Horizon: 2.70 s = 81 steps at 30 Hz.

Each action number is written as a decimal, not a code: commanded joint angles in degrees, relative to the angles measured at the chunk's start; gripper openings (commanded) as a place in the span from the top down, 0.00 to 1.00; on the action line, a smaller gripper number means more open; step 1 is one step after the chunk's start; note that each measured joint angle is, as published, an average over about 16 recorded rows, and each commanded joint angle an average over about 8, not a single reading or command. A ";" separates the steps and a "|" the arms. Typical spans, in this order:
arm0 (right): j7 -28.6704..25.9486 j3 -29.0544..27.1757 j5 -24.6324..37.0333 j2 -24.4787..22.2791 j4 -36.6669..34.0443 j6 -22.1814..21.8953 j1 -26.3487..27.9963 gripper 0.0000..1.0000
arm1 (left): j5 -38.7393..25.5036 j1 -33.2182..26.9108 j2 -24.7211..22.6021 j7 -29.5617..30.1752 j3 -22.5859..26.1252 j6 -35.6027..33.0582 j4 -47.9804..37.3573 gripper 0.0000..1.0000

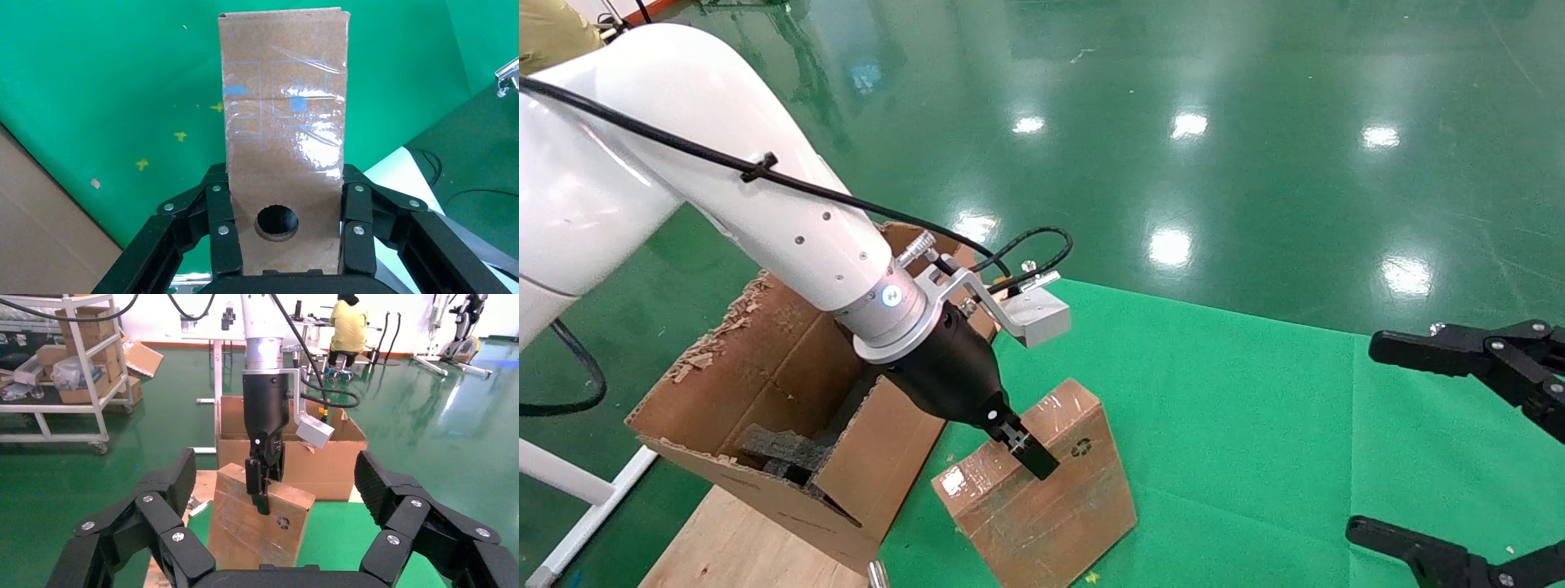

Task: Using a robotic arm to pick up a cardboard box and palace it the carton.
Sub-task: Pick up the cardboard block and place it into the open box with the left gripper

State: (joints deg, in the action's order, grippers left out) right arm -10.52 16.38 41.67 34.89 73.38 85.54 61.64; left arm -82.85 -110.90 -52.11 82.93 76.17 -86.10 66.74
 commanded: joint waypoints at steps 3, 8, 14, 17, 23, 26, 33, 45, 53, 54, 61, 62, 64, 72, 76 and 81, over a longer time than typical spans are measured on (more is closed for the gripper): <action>0.01 0.01 0.00 0.00 -0.01 0.00 0.01 0.00 | 0.72 -0.79 0.83 -0.58 -0.75 0.04 -0.89 1.00; 0.02 0.03 -0.02 0.00 -0.03 0.00 0.02 0.00 | 1.95 -4.72 3.10 -4.55 -3.23 -0.12 -5.53 1.00; 0.03 0.06 -0.03 -0.01 -0.03 0.00 0.03 0.00 | -0.36 -12.43 4.56 -12.22 -5.33 -0.59 -15.43 1.00; 0.04 0.07 -0.04 -0.01 -0.03 0.00 0.03 0.00 | -2.35 -16.66 4.83 -16.41 -5.90 -0.56 -21.47 1.00; 0.05 0.09 -0.05 -0.02 -0.04 -0.01 0.04 0.00 | -6.91 -23.66 5.32 -24.09 -5.70 -0.08 -32.99 1.00; 0.06 0.10 -0.06 -0.03 -0.04 -0.02 0.04 0.00 | -9.59 -25.85 5.77 -27.29 -4.85 0.50 -37.81 1.00; 0.07 0.12 -0.08 -0.04 -0.04 -0.03 0.04 0.00 | -14.10 -27.03 7.41 -33.46 -2.79 2.40 -47.28 1.00; 0.09 0.17 -0.11 -0.06 -0.04 -0.05 0.05 0.00 | -16.33 -21.02 7.96 -40.27 -1.25 9.09 -59.39 1.00; 0.10 0.19 -0.12 -0.07 -0.04 -0.06 0.06 0.00 | -15.61 -15.89 7.50 -42.35 -1.78 17.68 -63.12 1.00; 0.11 0.20 -0.13 -0.07 -0.04 -0.06 0.06 0.00 | -15.48 -15.32 7.44 -42.52 -1.87 18.42 -63.40 1.00; 0.12 0.22 -0.14 -0.08 -0.04 -0.07 0.07 0.00 | -14.72 -13.21 7.08 -43.84 -2.35 19.25 -64.55 1.00; 0.12 0.23 -0.15 -0.08 -0.04 -0.07 0.07 0.00 | -14.66 -13.03 7.00 -44.02 -2.38 19.06 -64.66 1.00; 0.12 0.23 -0.15 -0.08 -0.04 -0.07 0.07 0.00 | -14.61 -12.63 6.84 -44.35 -2.40 18.62 -64.87 1.00; 0.14 0.26 -0.17 -0.09 -0.04 -0.09 0.07 0.00 | -14.86 -9.89 6.02 -44.75 -2.19 18.44 -65.94 1.00; 0.14 0.27 -0.18 -0.10 -0.04 -0.09 0.08 0.00 | -15.05 -8.13 5.49 -44.40 -2.06 19.59 -66.44 1.00; 0.15 0.29 -0.19 -0.11 -0.04 -0.10 0.08 0.00 | -15.36 -5.95 4.76 -43.63 -1.84 21.29 -66.95 1.00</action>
State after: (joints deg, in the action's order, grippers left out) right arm -10.37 16.67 41.48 34.78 73.34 85.44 61.72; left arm -98.15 -116.94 -47.27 39.36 74.29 -64.86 -0.17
